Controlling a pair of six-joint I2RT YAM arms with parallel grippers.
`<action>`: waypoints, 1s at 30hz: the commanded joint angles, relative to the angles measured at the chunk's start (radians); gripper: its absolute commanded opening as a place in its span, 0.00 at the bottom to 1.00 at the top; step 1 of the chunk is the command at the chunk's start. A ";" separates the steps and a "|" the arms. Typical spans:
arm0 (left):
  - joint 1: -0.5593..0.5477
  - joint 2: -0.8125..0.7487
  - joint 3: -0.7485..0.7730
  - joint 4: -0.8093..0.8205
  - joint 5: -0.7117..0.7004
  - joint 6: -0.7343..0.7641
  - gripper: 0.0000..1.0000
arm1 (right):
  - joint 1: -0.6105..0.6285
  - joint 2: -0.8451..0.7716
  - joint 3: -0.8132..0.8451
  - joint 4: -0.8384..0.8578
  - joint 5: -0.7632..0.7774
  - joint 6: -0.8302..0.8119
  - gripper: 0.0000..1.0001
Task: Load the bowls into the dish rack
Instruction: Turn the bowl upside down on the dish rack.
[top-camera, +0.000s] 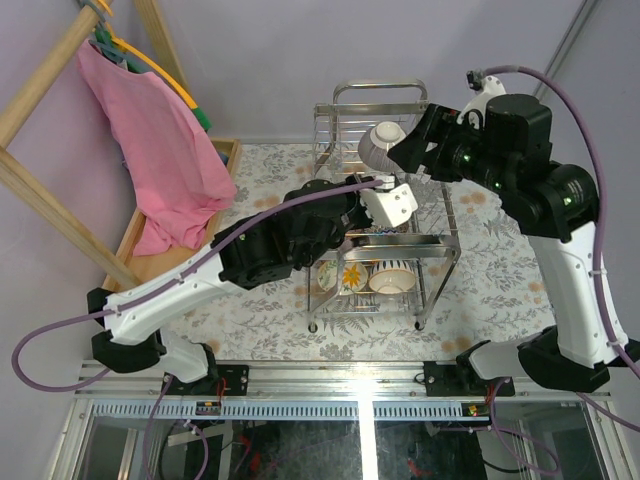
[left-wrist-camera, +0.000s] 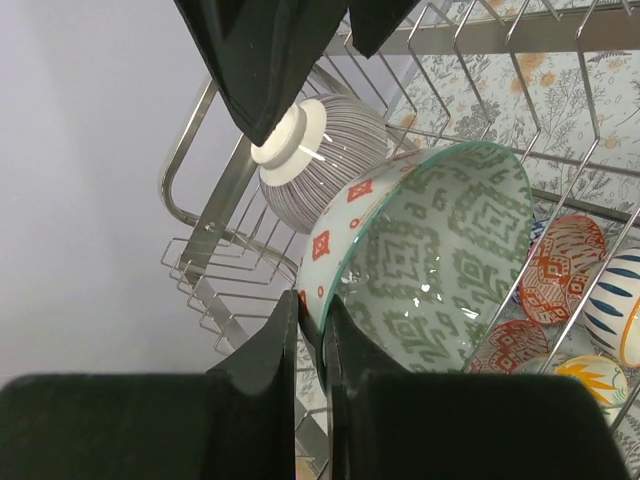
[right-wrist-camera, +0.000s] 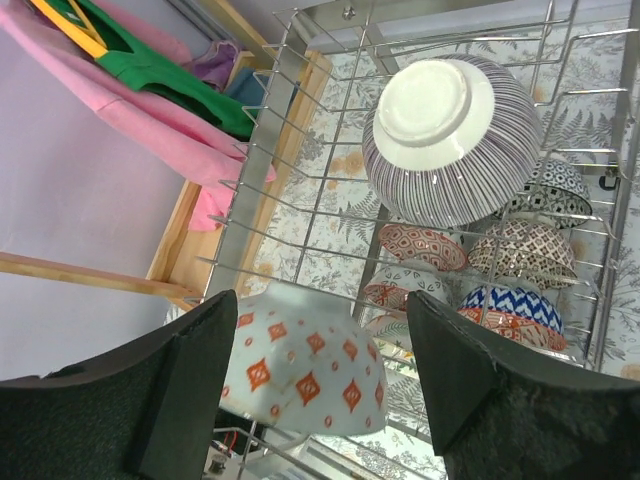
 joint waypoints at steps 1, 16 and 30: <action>-0.052 -0.067 -0.061 -0.045 0.133 -0.026 0.01 | -0.004 0.020 -0.014 0.055 -0.070 0.007 0.76; -0.051 -0.089 -0.101 -0.003 0.161 -0.033 0.45 | -0.004 0.020 -0.093 0.053 -0.180 -0.032 0.75; -0.050 -0.158 -0.095 0.000 0.188 -0.067 0.81 | -0.004 -0.004 -0.098 -0.001 -0.223 -0.085 0.69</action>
